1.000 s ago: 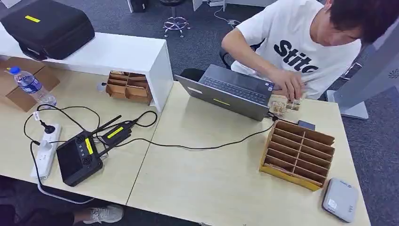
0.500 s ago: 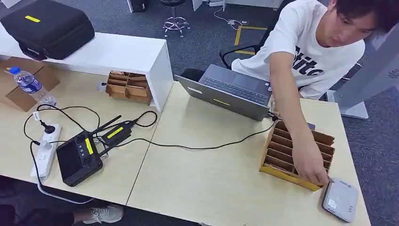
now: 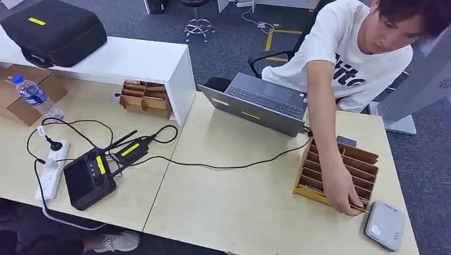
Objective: Pass the card to the sensor for recognition and then transmit it.
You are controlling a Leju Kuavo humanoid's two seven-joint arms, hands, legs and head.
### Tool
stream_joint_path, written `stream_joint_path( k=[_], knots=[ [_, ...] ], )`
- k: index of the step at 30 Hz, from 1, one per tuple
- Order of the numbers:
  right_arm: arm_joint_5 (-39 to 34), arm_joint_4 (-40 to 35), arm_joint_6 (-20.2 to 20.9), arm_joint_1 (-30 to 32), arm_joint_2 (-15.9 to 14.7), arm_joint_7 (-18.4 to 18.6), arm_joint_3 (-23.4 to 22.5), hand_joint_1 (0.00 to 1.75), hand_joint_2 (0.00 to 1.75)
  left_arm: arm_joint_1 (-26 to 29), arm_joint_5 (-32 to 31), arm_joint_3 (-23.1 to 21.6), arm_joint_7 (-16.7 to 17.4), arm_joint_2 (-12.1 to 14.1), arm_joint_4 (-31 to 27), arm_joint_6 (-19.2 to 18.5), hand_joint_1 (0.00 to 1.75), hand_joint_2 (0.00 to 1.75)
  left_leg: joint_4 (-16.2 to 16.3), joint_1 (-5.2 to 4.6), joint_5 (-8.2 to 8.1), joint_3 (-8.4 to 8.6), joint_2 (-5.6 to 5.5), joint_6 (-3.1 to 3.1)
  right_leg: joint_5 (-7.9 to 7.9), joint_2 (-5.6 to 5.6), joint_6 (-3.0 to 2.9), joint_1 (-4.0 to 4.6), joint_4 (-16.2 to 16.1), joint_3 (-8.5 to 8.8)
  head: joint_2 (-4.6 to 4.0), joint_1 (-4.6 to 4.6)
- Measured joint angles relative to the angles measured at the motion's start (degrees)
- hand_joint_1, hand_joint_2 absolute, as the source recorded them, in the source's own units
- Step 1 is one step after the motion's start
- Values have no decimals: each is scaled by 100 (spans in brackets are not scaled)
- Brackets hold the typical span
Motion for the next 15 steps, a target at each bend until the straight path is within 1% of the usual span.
stream_joint_path(
  k=[3, 12, 13, 14, 15],
  knots=[
    [28, 0, 39, 1, 15, -53, 0, 0, 0, 0, 0, 0, 22, 0, 0, -13, 0, 0, 0, 0, 0, 1, 0, 0, 0, 0, 0, 0, 0, 0, 0, 0],
    [181, 9, 282, 2, 31, -48, 0, 0, 0, 1, -9, -7, 64, 2, 0, -63, 0, 0, 0, 0, 0, 1, -1, 0, 0, 0, 0, 0, 0, 0, 0, 0],
    [192, 9, 306, 2, 31, -55, 0, 0, 0, 1, -9, -7, 64, 2, 0, -61, 0, 175, 0, 0, 0, 1, -1, 0, 0, 0, 0, 0, 0, 1, 0, 0],
    [195, 9, 310, 4, 31, -66, 0, 0, 175, 2, -7, -7, 61, 2, 2, -52, 0, 175, 0, 0, 0, 1, -1, 0, 0, 0, 0, 0, 0, 0, 0, 0],
    [206, 9, 317, 6, 31, -72, 0, 0, 175, -1, -7, -7, 59, 2, 0, -30, 0, 175, 0, 0, 0, 1, -1, 0, 0, 0, 0, -1, 0, 1, 0, -2]
  ],
)
